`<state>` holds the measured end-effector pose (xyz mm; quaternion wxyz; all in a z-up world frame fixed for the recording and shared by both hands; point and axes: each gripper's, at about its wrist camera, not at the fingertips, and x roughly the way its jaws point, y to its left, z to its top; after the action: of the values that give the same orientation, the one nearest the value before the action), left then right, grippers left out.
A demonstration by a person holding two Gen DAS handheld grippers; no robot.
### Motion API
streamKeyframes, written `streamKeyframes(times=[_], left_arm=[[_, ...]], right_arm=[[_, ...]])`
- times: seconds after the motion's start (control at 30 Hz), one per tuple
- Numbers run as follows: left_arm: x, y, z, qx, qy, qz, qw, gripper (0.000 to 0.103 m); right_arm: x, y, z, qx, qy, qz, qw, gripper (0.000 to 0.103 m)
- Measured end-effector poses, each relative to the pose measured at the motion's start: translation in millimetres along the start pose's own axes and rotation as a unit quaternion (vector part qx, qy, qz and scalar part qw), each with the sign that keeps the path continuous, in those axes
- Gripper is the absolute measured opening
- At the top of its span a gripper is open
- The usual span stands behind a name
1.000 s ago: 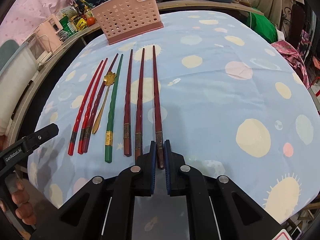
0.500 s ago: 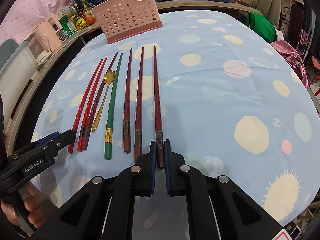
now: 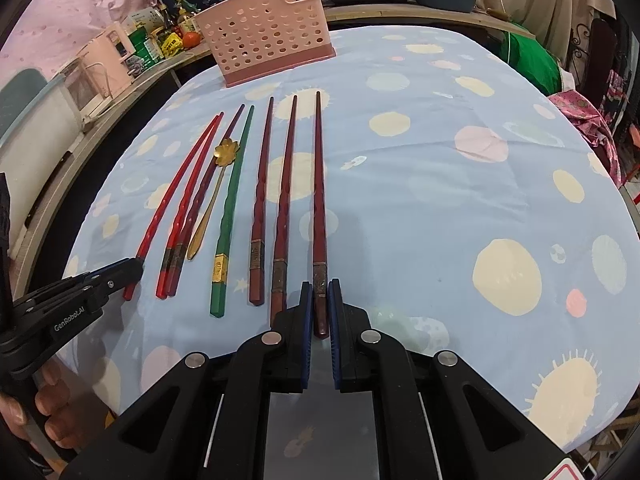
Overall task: Organize utensils
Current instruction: 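Grasp a red chopstick with the left tool while the right tool holds its chopstick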
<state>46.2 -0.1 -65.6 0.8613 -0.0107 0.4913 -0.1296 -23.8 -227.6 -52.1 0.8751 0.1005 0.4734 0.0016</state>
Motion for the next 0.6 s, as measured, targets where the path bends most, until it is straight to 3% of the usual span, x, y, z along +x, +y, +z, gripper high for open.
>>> streamKeyframes(times=[0.6], left_arm=[[-11.6, 13.1, 2.8, -0.027, -0.002, 0.016, 0.9995, 0.007]], right_arm=[[0.5, -5.4, 0.6, 0.016, 0.005, 0.024, 1.000, 0.007]])
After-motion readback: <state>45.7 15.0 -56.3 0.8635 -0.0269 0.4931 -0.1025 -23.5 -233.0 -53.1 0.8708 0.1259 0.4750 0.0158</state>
